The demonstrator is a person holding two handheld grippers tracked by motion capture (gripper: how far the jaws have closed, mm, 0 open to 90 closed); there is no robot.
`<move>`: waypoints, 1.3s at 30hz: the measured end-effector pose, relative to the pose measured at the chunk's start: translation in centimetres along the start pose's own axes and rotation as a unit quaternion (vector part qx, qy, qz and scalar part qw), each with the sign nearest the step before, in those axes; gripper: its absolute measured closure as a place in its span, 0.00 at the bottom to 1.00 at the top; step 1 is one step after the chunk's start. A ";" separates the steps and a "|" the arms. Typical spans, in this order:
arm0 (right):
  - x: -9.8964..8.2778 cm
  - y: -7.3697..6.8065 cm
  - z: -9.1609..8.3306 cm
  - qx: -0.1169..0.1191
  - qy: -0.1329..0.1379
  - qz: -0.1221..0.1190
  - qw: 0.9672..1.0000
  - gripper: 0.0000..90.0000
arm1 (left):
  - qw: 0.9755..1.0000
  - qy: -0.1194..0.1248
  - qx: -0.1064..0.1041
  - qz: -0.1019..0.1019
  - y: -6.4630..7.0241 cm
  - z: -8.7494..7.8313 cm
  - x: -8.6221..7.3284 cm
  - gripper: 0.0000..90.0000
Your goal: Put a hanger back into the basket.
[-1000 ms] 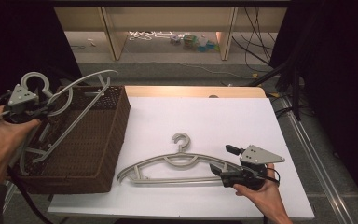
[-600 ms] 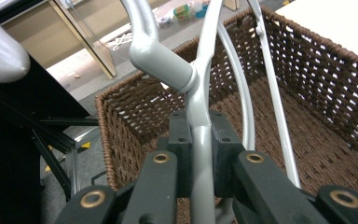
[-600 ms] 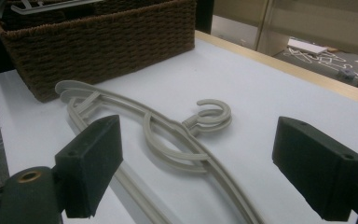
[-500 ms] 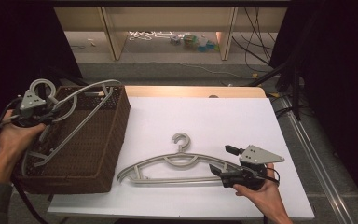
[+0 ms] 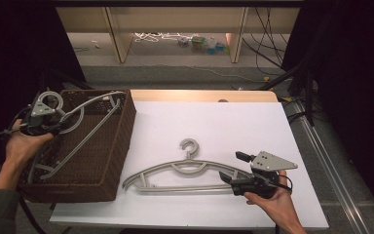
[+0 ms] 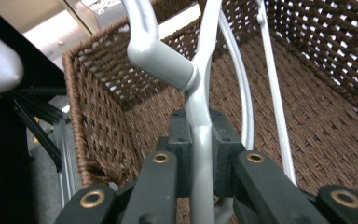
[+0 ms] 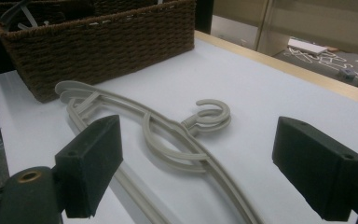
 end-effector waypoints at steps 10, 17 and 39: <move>0.0 0.0 0.1 -0.001 0.000 -0.001 1.000 0.19 | 0.999 -0.035 -0.005 0.000 0.1 2.1 -1.7 0.91; -0.2 0.1 0.1 -0.001 -0.004 0.002 1.000 0.19 | 0.999 -0.045 -0.002 0.013 0.3 2.3 -2.2 0.91; -0.2 0.0 0.2 0.002 -0.004 -0.001 1.000 0.19 | 0.993 -0.102 0.022 -0.056 -0.3 3.6 -3.2 0.79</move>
Point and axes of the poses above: each handheld gripper's, and its own axes: z roughly forward along the jaws, x roughly out of its top, y roughly to its right, the point moved 8 cm from there along z, roughly forward along the jaws, and after that the axes turned 12 degrees about -y, right-handed, at the moved point
